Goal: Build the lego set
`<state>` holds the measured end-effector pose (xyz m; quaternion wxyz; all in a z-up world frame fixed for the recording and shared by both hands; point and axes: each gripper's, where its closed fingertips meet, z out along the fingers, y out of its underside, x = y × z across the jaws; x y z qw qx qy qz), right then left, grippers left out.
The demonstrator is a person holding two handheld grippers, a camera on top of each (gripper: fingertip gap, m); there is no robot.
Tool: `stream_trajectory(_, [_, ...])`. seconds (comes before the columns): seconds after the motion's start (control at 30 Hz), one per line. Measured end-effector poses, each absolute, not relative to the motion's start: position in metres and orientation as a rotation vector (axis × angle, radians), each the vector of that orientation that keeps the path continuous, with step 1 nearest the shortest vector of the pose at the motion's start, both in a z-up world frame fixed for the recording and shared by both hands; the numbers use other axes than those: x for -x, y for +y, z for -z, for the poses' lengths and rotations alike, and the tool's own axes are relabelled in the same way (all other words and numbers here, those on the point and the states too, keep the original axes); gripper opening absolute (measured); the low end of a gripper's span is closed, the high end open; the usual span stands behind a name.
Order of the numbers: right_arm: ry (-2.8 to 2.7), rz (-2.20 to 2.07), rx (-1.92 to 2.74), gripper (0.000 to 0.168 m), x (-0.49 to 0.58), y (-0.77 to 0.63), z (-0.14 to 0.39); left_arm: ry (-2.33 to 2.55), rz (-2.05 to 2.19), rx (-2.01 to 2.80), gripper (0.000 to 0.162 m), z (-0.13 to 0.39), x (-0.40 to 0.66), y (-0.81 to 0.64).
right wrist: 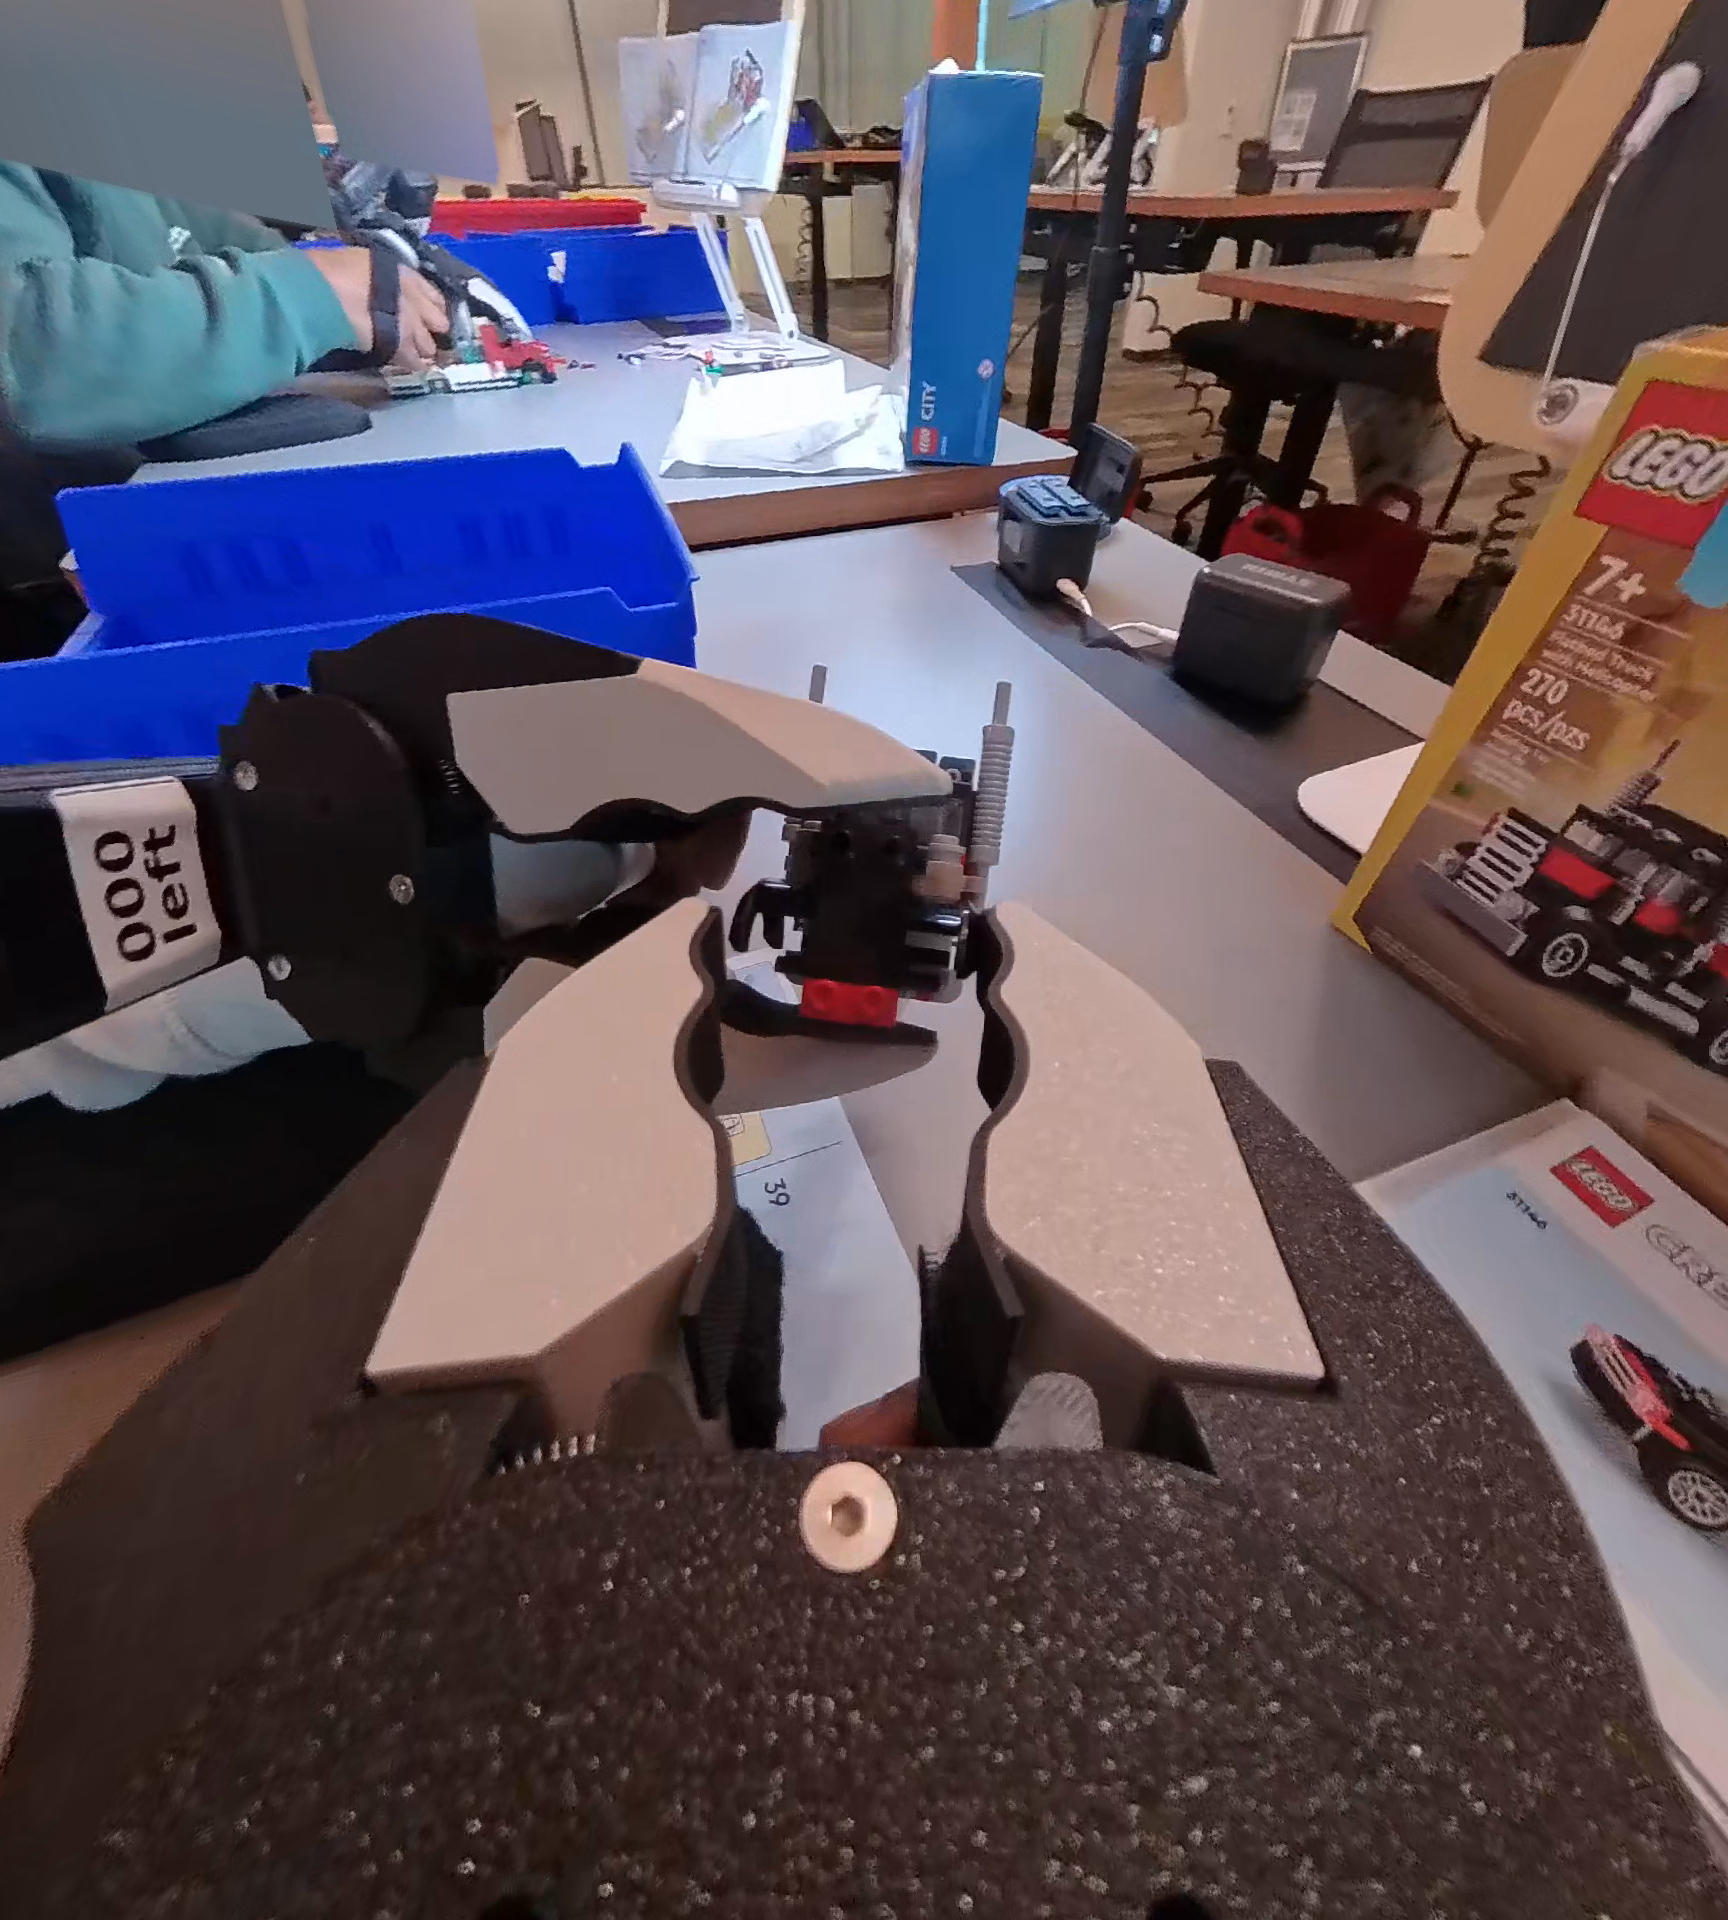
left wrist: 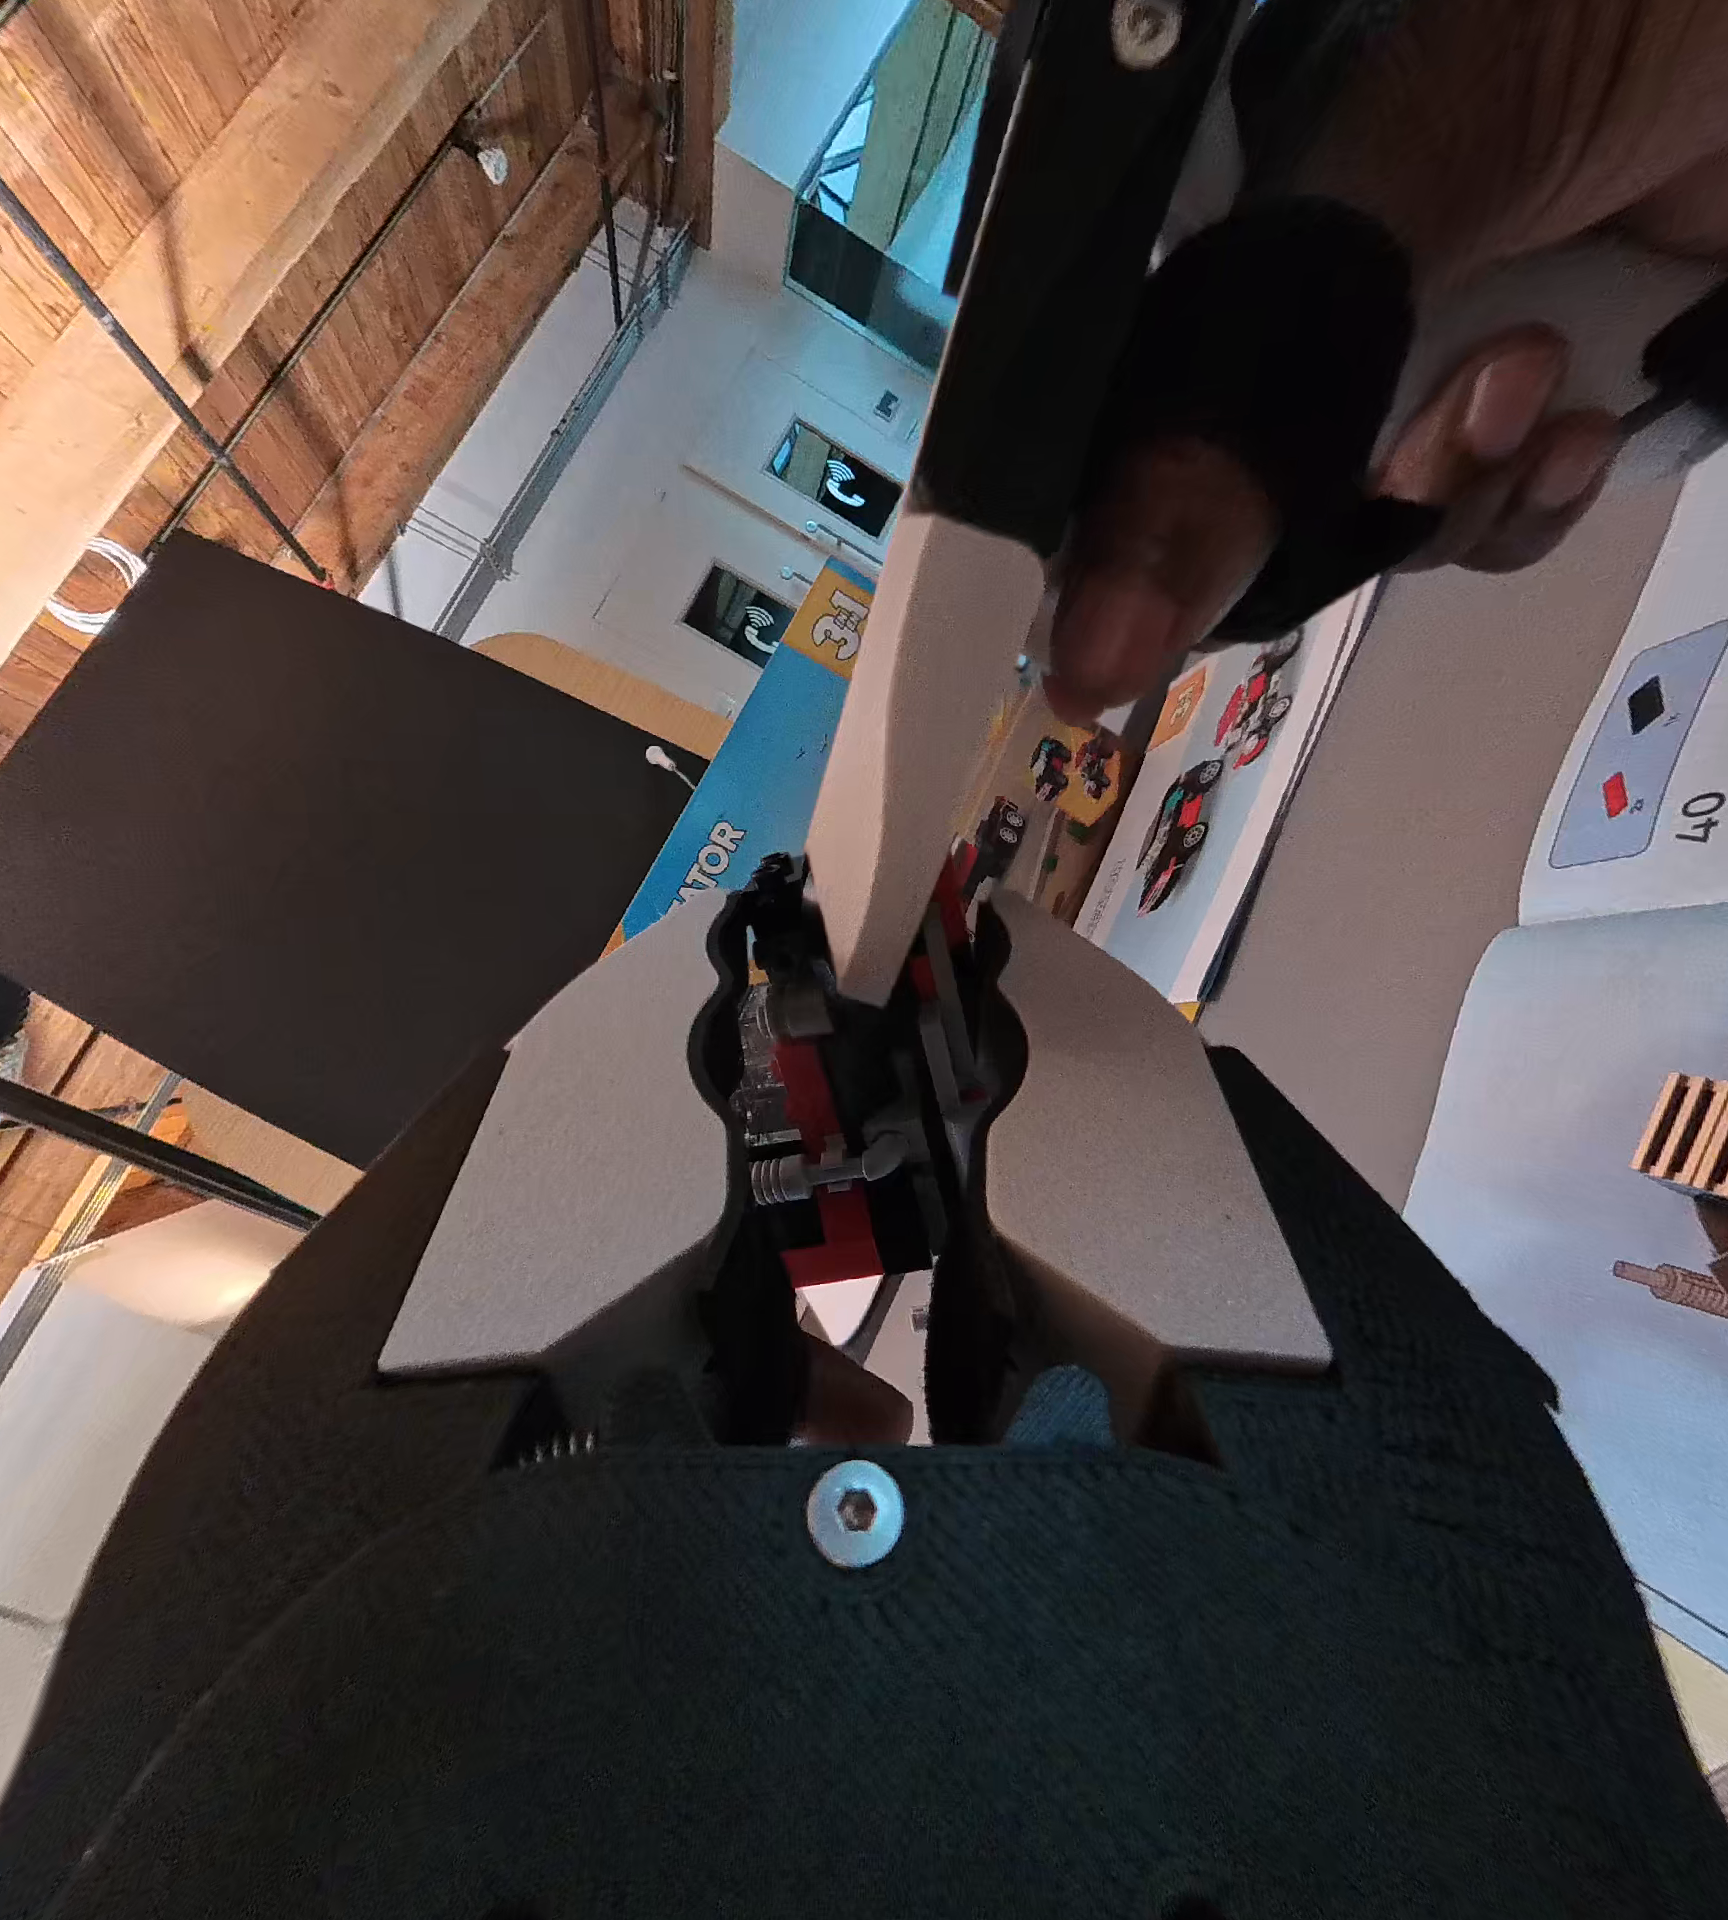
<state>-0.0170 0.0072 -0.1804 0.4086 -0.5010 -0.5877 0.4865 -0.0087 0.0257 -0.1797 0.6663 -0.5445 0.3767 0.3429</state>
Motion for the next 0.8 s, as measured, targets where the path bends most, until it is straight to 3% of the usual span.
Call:
stream_trajectory(0.3, [-1.461, -1.172, 1.251, 0.044, 0.016, 0.009, 0.179, 0.856, -0.839, 1.206, 0.043, 0.179, 0.009, 0.027])
stream_trajectory(0.57, [-1.461, -1.087, 1.291, 0.044, 0.016, 0.011, 0.18, 0.834, -0.888, 1.264, 0.057, 0.181, 0.016, 0.03])
stream_trajectory(0.8, [-1.451, -1.123, 1.346, 0.044, 0.016, 0.009, 0.179, 0.81, -0.66, 1.243, 0.042, 0.175, 0.002, 0.022])
